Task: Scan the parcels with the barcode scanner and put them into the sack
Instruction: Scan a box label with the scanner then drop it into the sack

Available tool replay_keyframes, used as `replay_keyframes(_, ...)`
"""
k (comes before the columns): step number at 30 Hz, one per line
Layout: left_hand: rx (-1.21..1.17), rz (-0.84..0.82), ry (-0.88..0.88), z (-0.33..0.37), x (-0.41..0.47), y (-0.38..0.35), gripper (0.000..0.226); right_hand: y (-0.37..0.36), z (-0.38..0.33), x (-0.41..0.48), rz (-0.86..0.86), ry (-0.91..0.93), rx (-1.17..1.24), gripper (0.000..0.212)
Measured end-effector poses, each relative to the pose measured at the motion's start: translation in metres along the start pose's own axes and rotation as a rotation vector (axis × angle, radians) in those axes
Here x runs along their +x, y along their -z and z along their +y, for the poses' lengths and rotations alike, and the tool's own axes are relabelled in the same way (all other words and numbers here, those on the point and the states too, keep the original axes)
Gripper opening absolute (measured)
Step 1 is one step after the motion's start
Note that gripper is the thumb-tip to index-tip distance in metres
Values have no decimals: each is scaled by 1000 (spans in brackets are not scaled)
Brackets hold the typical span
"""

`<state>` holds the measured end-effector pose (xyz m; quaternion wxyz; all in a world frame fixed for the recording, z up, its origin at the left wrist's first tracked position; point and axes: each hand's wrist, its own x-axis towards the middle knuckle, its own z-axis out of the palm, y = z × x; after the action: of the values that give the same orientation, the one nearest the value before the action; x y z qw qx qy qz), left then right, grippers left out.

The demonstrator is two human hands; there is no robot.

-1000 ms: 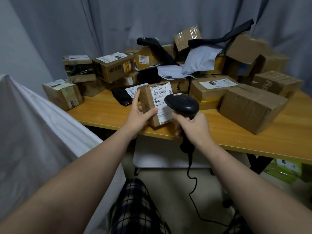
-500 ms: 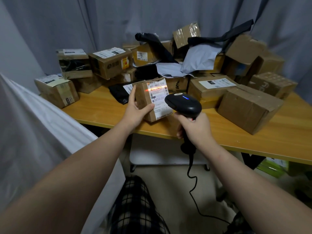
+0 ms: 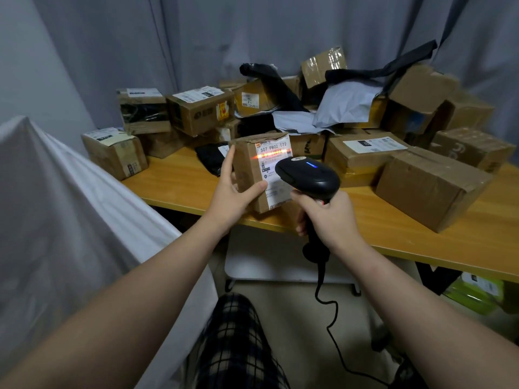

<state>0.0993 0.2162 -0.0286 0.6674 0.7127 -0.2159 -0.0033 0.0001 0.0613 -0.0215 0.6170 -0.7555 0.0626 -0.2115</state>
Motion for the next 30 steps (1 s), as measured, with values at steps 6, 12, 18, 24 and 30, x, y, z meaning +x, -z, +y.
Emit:
replay_keyframes(6, 36, 160, 6, -4, -60, 61, 91, -66, -1, -10, -194, -46, 38, 19)
replay_keyframes(12, 168, 459, 194, -43, -143, 152, 92, -153, 17, -39, -462, -110, -71, 16)
replay_keyframes(18, 509, 616, 465, -98, -151, 228, 101, -216, 42, -46, -628, -141, -271, 20)
replay_keyframes(24, 1016, 437, 715, -146, -120, 257, 94, -254, 57, -26, -668, 81, -555, 34)
replay_keyframes(30, 1289, 343, 676, -197, -90, 266, 74, -260, 81, -6, -582, 40, -518, 21)
